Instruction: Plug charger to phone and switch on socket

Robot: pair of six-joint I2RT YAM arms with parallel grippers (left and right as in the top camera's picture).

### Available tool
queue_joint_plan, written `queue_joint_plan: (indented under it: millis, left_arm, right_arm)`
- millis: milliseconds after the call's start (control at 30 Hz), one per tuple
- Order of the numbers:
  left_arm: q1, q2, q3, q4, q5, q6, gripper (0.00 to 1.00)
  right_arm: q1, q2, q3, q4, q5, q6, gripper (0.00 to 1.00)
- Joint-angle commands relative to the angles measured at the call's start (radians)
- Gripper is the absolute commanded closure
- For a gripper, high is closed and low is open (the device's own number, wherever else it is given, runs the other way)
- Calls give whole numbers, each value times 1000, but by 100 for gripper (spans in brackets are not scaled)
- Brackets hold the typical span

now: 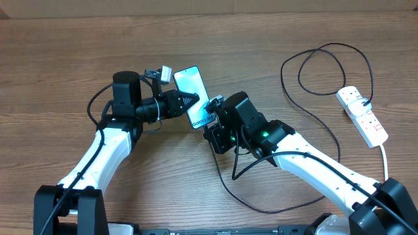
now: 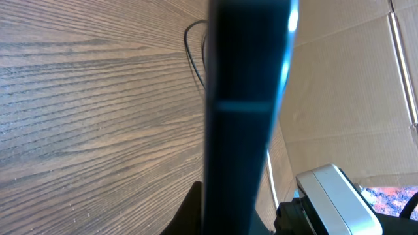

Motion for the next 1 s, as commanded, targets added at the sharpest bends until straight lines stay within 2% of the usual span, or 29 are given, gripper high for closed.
queue_joint_plan:
  millis: [0,333,433,500,667,900,967]
  left_arm:
    - [-61,-8,-16,-33,138,13,96]
    - [-60,-8,-16,-33,8,-19,96]
    - [-61,-8,-16,-34,-41,-26,96]
    - [-61,-8,-16,-37,-82,-26,96]
    - [-64,-8,-16,-52,-150,-45,96]
    - [-110,-8,-16,-144,-157,-38,96]
    - [-134,-8,-16,-166,-145,0,96]
  right_arm:
    - [-4,-15,110,59,23,-10,96]
    - [-4,-21,111,-26,22,-7,91]
    - [-4,-37,113,-57,22,-5,85]
    - [-4,-57,113,-74,22,-5,78]
    - [-4,-128,113,-91,22,-4,53]
    - [-4,-258,113,-166,22,21,41]
    - [-4,-304,113,-203,23,21,33]
